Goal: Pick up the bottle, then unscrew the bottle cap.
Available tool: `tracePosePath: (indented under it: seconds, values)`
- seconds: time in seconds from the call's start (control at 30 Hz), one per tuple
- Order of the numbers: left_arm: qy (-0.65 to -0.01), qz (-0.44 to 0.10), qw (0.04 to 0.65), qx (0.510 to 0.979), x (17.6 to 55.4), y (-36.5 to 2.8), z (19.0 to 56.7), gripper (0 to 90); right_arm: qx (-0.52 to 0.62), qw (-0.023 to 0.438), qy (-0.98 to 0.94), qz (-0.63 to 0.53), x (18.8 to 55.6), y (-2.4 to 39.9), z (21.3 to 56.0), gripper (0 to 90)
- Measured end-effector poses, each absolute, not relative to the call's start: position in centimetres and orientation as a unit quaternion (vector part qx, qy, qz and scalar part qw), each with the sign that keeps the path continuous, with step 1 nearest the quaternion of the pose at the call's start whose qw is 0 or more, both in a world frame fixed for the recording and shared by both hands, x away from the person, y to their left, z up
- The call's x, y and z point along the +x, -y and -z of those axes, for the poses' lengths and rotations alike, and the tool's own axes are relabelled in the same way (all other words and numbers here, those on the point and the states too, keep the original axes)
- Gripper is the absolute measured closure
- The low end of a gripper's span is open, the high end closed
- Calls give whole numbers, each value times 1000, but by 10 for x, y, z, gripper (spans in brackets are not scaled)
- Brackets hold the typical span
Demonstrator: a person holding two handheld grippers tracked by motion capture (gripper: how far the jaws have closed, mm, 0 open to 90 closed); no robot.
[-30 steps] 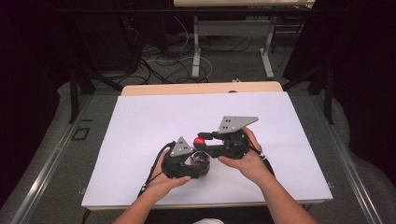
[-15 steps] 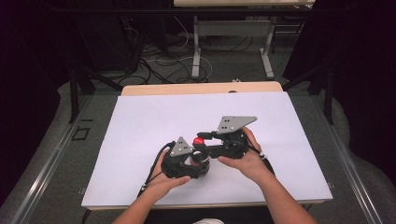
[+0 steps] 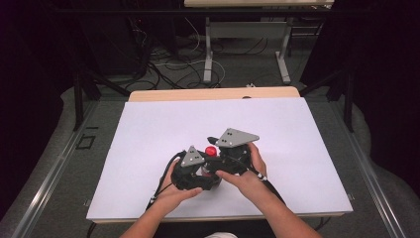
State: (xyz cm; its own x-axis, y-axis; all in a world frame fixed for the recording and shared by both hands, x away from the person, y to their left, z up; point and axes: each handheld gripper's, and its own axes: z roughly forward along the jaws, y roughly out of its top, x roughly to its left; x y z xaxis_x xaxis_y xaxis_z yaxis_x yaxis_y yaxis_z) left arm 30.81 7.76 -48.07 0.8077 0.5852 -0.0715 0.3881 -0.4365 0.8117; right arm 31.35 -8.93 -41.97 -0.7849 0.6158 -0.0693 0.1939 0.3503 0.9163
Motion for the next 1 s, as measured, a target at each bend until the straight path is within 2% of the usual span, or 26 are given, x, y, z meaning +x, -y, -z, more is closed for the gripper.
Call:
tracePosePath:
  seconds: [0.27,0.43,0.73,0.9,1.0]
  values:
    - [-291,-117,445,839,309,-78,481,301,257,191,-793,-519,311,96,419,599]
    - [-288,-111,444,841,309,-76,481,301,246,183,-797,-520,311,100,419,607]
    - [-269,-100,451,845,306,-75,479,301,156,92,-822,-540,332,117,415,613]
    - [-261,-101,453,846,305,-75,479,301,108,65,-834,-537,339,122,412,612]
    - [-262,-96,446,850,306,-75,479,301,117,58,-834,-536,340,122,414,601]
